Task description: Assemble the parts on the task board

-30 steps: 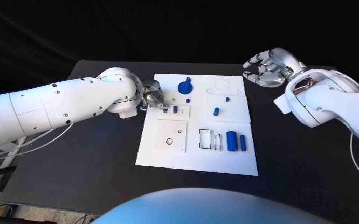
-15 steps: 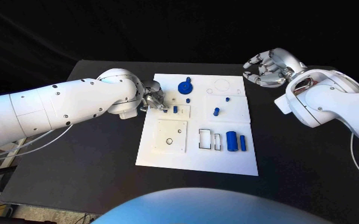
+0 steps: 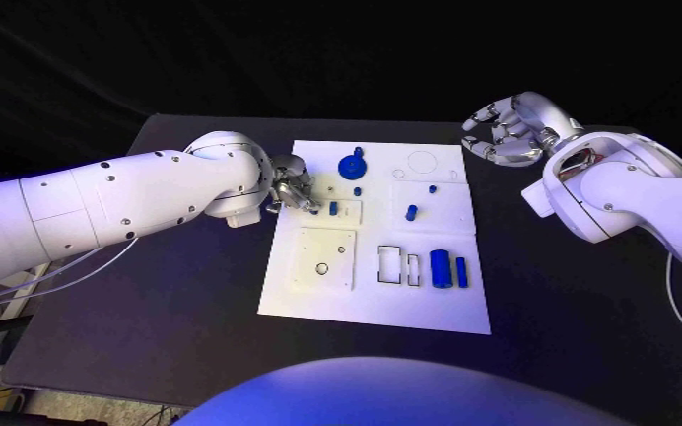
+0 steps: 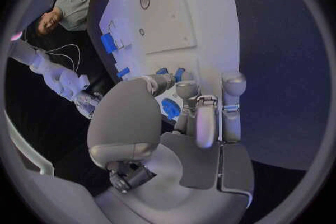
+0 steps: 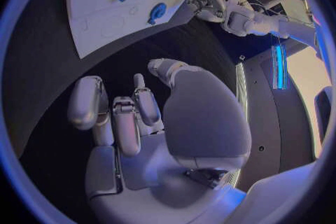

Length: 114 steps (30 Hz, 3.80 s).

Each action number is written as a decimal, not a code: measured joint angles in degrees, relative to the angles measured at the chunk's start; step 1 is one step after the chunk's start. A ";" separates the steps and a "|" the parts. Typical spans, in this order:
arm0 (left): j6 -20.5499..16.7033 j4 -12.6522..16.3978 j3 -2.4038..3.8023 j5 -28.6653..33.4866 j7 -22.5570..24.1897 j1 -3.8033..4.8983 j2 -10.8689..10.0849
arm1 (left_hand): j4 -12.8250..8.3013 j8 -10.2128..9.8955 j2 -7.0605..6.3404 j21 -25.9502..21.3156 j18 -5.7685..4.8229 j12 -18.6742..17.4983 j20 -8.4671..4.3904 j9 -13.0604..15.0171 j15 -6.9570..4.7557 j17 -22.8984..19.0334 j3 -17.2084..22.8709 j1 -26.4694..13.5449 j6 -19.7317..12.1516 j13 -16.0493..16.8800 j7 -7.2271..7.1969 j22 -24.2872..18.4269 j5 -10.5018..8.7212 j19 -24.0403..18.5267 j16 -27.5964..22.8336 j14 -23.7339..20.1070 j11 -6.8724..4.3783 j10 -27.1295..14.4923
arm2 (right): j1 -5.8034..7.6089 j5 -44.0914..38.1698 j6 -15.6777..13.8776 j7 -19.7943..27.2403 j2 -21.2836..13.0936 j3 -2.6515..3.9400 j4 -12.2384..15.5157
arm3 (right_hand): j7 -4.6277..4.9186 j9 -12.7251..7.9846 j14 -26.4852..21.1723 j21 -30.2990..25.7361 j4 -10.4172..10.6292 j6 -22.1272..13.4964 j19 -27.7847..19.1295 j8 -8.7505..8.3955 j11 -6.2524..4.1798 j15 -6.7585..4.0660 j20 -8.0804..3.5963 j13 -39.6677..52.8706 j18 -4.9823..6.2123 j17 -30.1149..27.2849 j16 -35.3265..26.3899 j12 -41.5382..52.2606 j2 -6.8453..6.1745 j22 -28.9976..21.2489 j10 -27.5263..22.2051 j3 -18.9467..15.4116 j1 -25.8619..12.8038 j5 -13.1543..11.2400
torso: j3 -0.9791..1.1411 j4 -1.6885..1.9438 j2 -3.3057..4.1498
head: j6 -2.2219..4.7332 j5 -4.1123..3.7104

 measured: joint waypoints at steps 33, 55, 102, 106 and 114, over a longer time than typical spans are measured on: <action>2.63 -2.00 0.21 3.38 -2.75 0.22 1.84 | 0.10 0.10 0.08 0.15 0.00 0.00 0.00 -0.27 0.00 0.00 0.10 -0.99 0.53 -0.42 -0.11 0.13 -0.17 0.00 0.00 0.00 -0.21 0.21 | -0.33 0.01 0.04 -0.02 0.41 0.00 -0.38 | 0.00 0.03 0.00 -0.34 0.00 0.00 0.00 -0.01 0.00 0.00 0.00 -0.11 0.00 0.00 0.00 0.00 -0.23 -0.02 0.00 0.00 -0.23 0.00 | 0.08 -0.04 -0.03 | 0.00 -0.09; 1.92 -2.48 0.22 4.51 -2.99 0.23 1.87 | -5.41 -4.32 -2.10 -1.68 0.01 -0.29 0.42 -3.27 0.00 0.00 0.51 -6.64 -1.47 -0.73 0.34 -0.13 0.06 0.42 0.00 0.00 0.40 -0.44 | -0.46 0.08 -0.02 0.06 0.35 0.00 -0.39 | 0.00 0.02 0.00 -0.34 0.00 0.00 0.00 -0.01 0.00 0.00 0.00 -0.11 0.00 0.00 0.00 0.00 0.01 -0.03 0.00 0.00 -0.47 0.00 | -0.02 0.01 0.01 | 0.00 -0.22; -0.27 -1.19 1.52 5.05 -0.43 0.20 0.00 | 1.80 -3.60 -1.43 -4.12 0.01 0.68 0.40 -4.03 0.00 0.00 -22.02 -5.26 0.38 -0.51 0.00 0.38 11.43 0.82 0.00 0.00 0.20 -1.05 | -0.62 0.45 0.14 0.52 0.43 -0.01 -0.41 | 0.00 0.04 0.00 -0.62 0.01 0.00 -0.21 -0.02 0.00 0.00 -0.21 -0.10 -0.01 0.04 -0.23 0.00 -0.30 -0.01 0.00 -0.01 -0.76 0.00 | 0.01 0.01 -0.05 | 0.00 -0.30; -0.93 -1.24 1.65 5.33 -0.06 0.24 -0.09 | 1.83 -3.60 -1.03 -4.12 0.00 0.68 0.40 -4.24 0.00 0.00 -24.48 -6.64 0.29 -0.45 0.09 0.60 6.61 0.82 0.00 0.00 0.20 -1.05 | -0.63 0.48 0.14 0.56 0.43 0.00 -0.43 | 0.00 0.10 0.00 -0.62 0.01 0.00 -0.21 -0.02 0.00 0.00 -0.21 -0.10 -0.01 0.04 -0.23 0.00 -0.30 -0.01 0.00 -0.01 -0.77 0.00 | 0.01 0.01 -0.07 | 0.00 -0.25; -4.65 -1.76 1.94 6.13 2.10 0.42 -0.23 | 1.26 -4.58 2.02 -11.13 0.00 -3.77 0.42 -4.97 0.00 0.00 -21.17 1.37 -2.10 -7.58 0.41 -3.06 10.22 -2.75 -3.26 0.00 0.61 -6.04 | -0.66 0.52 0.13 0.63 0.36 0.00 -0.43 | 0.00 0.10 0.00 -0.83 0.01 0.00 -0.21 -0.02 0.00 0.00 -0.21 -0.17 -0.01 0.04 -0.23 0.00 -0.05 -0.01 0.00 -0.01 -1.01 0.00 | 0.01 0.01 -0.03 | 0.00 -0.42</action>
